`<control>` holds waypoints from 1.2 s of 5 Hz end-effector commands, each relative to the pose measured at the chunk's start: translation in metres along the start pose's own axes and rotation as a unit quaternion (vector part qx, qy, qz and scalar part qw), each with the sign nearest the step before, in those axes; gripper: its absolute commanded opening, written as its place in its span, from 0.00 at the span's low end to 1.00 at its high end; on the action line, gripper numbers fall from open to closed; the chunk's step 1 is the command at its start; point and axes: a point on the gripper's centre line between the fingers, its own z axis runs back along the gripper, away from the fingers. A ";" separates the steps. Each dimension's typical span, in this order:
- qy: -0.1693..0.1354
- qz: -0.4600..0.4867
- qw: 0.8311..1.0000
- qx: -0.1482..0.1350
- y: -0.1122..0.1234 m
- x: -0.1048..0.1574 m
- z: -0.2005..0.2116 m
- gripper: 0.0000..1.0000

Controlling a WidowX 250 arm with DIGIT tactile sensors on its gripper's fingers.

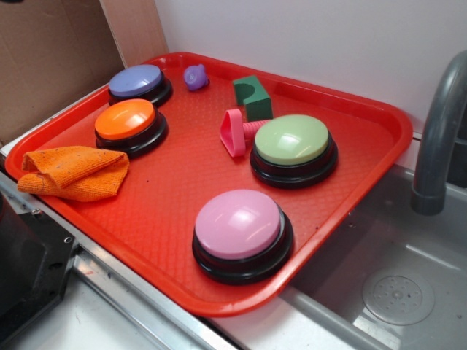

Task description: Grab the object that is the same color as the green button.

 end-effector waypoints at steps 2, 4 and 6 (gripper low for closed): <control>0.032 0.015 0.999 -0.010 -0.006 0.021 -0.016 1.00; 0.002 0.126 0.992 0.016 -0.007 0.083 -0.033 1.00; -0.028 0.181 0.983 0.029 -0.008 0.152 -0.070 1.00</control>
